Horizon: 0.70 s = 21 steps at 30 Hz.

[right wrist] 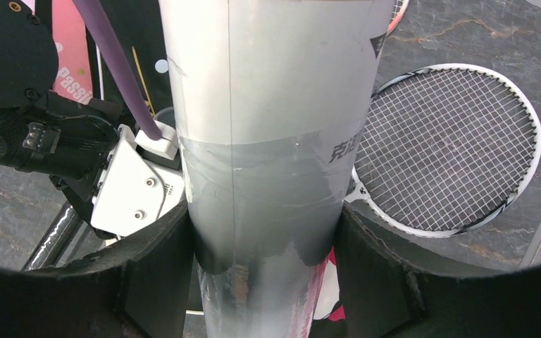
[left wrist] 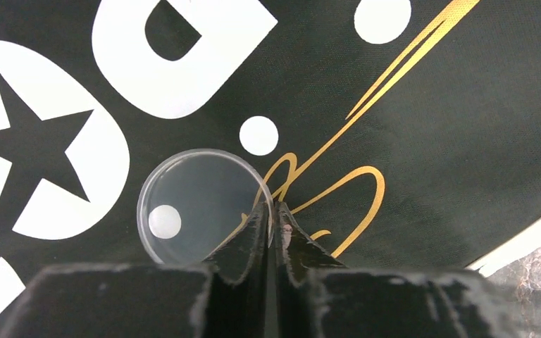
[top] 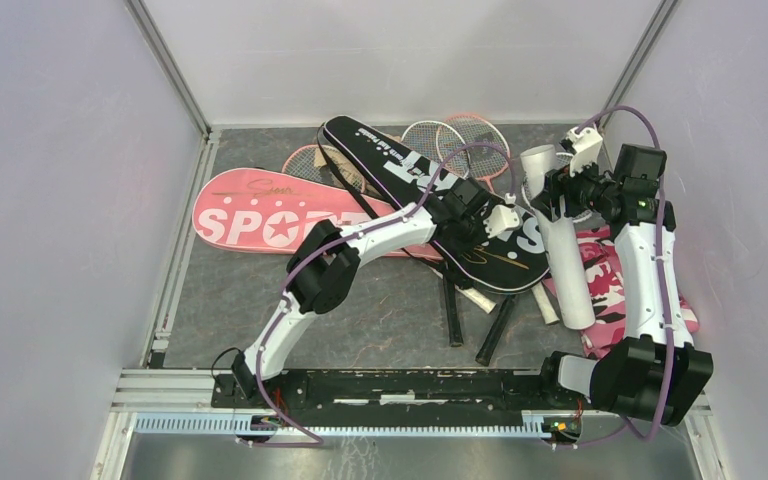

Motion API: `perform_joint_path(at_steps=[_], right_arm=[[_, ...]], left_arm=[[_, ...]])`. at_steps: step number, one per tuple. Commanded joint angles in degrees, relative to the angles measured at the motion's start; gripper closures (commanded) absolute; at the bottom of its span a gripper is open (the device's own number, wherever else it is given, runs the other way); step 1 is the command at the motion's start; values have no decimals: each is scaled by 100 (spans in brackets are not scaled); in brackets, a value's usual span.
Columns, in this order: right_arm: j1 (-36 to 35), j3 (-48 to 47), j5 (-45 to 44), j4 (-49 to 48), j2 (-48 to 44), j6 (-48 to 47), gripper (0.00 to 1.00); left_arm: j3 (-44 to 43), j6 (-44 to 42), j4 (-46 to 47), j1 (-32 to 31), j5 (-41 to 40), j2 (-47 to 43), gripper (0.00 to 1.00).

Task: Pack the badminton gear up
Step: Close the lid on the shuttle tube.

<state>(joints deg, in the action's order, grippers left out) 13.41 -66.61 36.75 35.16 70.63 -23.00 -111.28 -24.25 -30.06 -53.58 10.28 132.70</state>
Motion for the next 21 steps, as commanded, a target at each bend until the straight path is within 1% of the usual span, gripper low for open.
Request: perform_joint_path(at_steps=[1,2,3,9,13,16,21], right_arm=[[57,62,77,302,52,-176,100],[58,44,79,321,56,-191,100],[62,33,71,346,67,-225,99],[57,-88,-38,442,17,-454,99],[52,-220,-15,646,-38,-850,99],[35,-307,175,846,-60,-1132,99],[-166,-462,405,1166,-71,-1409,99]], left_arm=[[101,-181,-272,-3,-209,-361,94],[111,-163,-272,-1,-201,-420,98],[122,-147,-275,-3,-184,-493,98],[393,60,-129,38,134,-1148,98],[707,323,-22,141,492,-1725,98],[965,742,113,353,1026,-2125,98],[1363,1550,264,956,2151,-2731,98]])
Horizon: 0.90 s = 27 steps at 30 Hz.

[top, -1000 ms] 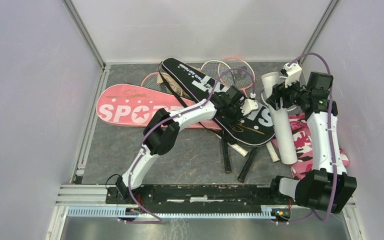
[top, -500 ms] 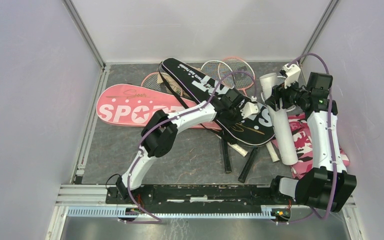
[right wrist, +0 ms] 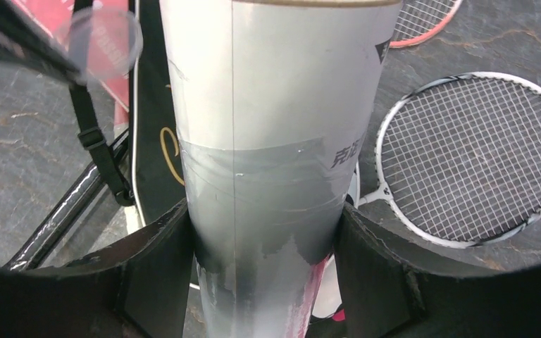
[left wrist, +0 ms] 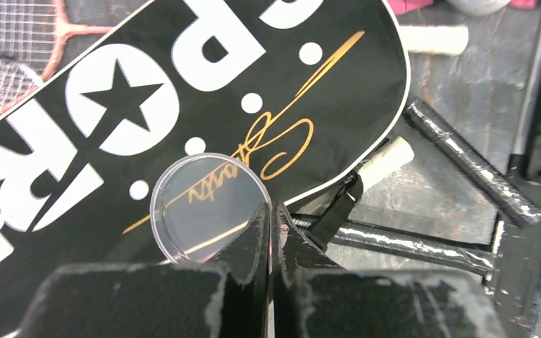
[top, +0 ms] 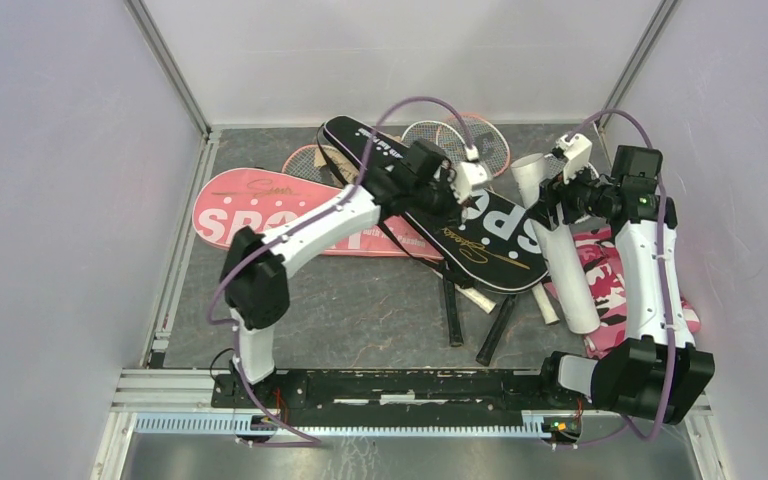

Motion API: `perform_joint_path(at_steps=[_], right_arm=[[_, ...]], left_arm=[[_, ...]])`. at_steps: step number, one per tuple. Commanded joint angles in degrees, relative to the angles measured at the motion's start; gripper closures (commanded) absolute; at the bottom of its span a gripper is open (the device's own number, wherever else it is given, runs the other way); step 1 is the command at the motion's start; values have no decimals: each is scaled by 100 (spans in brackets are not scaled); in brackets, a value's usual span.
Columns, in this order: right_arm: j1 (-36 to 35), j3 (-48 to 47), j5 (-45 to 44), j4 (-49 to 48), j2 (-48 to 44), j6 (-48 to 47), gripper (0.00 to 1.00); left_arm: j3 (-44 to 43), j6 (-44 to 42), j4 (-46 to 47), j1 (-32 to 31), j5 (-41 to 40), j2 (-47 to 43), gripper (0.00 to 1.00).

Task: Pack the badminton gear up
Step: Close the lid on the shuttle tube.

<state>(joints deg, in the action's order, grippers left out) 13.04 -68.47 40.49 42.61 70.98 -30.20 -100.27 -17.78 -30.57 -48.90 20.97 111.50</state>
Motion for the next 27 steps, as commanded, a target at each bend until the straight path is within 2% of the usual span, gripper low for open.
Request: perform_joint_path(at_steps=[1,4,10,18,27], right_arm=[[-223,-309,-15,463,-110,-742,99],[-593,-442,-258,631,-119,-923,99],[-1274,-612,-504,872,-159,-1296,100],[-2419,-360,-176,642,-31,-1305,99],[-3183,-129,-235,306,135,-1340,100]], left_arm=[[349,1059,372,670,1349,-736,98],[708,1516,634,1060,1881,-1204,98],[1446,2295,1408,1589,2443,-2223,98],[1848,2950,1943,1628,2982,-2803,98],[2485,3849,2850,1622,3216,-3058,98]])
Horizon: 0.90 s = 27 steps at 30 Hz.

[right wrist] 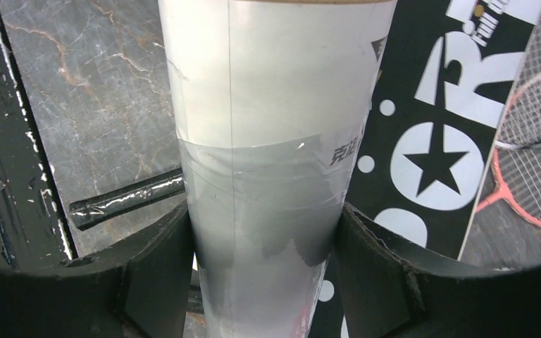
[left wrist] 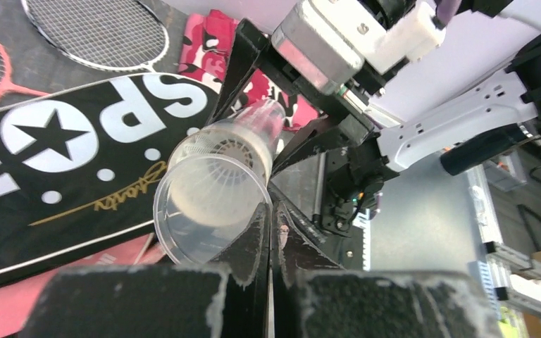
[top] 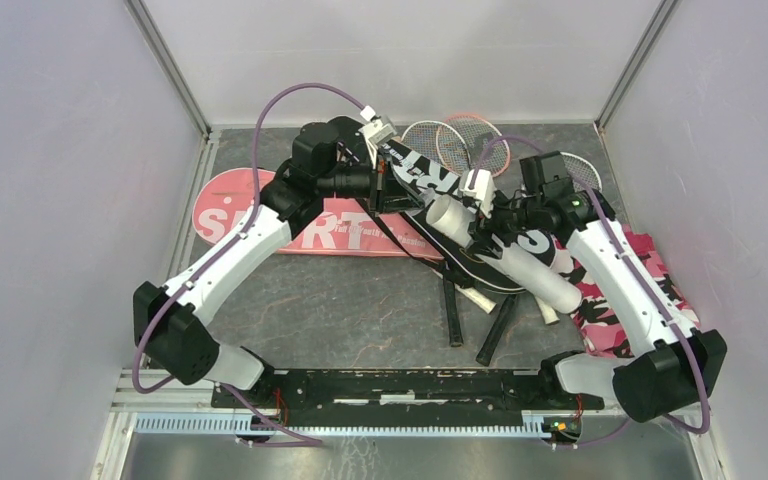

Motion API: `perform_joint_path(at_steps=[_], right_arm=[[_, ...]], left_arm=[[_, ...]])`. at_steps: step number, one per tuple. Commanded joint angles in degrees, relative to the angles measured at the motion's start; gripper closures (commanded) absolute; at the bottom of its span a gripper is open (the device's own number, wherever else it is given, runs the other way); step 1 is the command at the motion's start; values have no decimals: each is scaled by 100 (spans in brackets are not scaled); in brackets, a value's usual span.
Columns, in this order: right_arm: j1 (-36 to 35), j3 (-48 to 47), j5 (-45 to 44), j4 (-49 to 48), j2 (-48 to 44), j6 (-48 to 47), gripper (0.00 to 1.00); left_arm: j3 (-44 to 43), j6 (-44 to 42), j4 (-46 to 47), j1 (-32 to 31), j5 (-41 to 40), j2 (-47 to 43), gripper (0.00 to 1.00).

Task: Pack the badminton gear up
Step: Close the lid on the shuttle tube.

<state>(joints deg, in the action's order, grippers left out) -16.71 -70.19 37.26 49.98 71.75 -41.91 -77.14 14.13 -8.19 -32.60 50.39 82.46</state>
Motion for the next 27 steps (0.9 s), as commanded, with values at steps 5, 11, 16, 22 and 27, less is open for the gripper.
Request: perform_joint_path(at_steps=[5,11,16,22,27], right_arm=[[-271,84,263,-539,90,-216,100],[-273,159,430,-635,69,-271,99],[-268,228,474,-679,107,-332,99],[-266,217,557,-690,120,-303,100],[-271,192,616,-710,114,-248,99]], left_arm=[[457,604,700,-10,59,-238,98],[845,784,1126,-40,-13,-320,98],[924,964,1430,-101,-47,-330,98],[948,1000,1518,-137,-179,-318,98],[1008,1109,1675,-184,-240,-261,98]])
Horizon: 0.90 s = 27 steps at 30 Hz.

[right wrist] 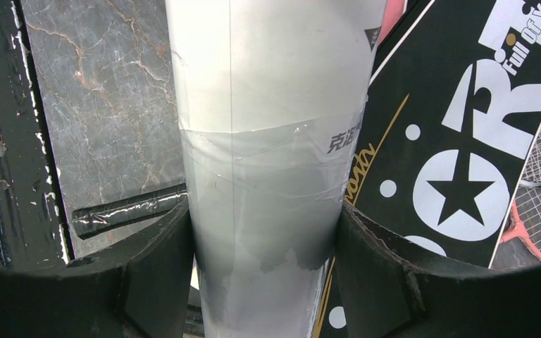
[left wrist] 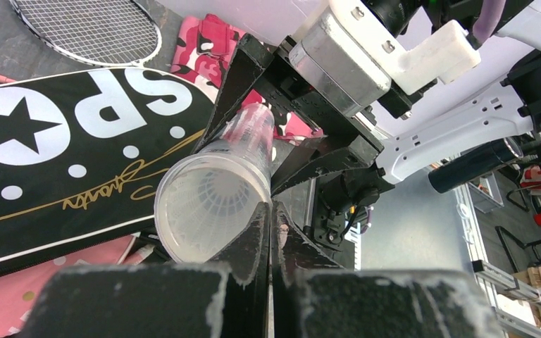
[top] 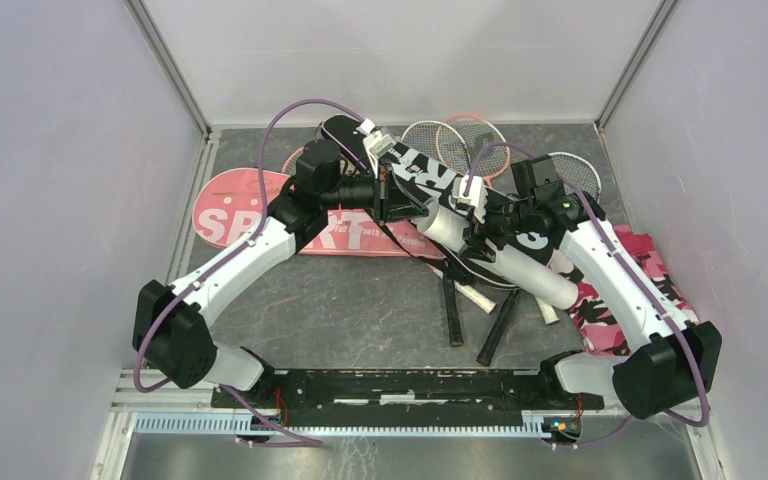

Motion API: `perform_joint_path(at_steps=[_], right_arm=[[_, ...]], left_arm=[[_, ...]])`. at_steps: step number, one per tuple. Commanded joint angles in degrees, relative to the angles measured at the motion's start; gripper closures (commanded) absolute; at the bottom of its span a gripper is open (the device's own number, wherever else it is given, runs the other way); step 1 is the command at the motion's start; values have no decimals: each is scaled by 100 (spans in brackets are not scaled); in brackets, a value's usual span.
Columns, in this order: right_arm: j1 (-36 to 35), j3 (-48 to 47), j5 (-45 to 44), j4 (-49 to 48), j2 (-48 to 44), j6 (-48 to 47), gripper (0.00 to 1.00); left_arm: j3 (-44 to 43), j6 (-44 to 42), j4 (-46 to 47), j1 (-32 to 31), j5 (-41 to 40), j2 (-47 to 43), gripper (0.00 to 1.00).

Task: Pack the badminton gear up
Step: Close the lid on the shuttle tube.

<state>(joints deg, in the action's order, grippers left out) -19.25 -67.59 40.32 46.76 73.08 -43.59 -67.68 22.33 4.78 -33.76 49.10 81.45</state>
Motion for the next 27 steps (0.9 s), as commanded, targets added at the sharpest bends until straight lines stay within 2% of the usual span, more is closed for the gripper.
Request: perform_joint_path(at_steps=[1,27], right_arm=[[-20,-68,306,-400,-17,-71,100],[-15,-13,212,-524,-90,141,99]], left_arm=[[62,290,383,-78,-118,-149,98],[264,517,669,-89,-167,-143,98]])
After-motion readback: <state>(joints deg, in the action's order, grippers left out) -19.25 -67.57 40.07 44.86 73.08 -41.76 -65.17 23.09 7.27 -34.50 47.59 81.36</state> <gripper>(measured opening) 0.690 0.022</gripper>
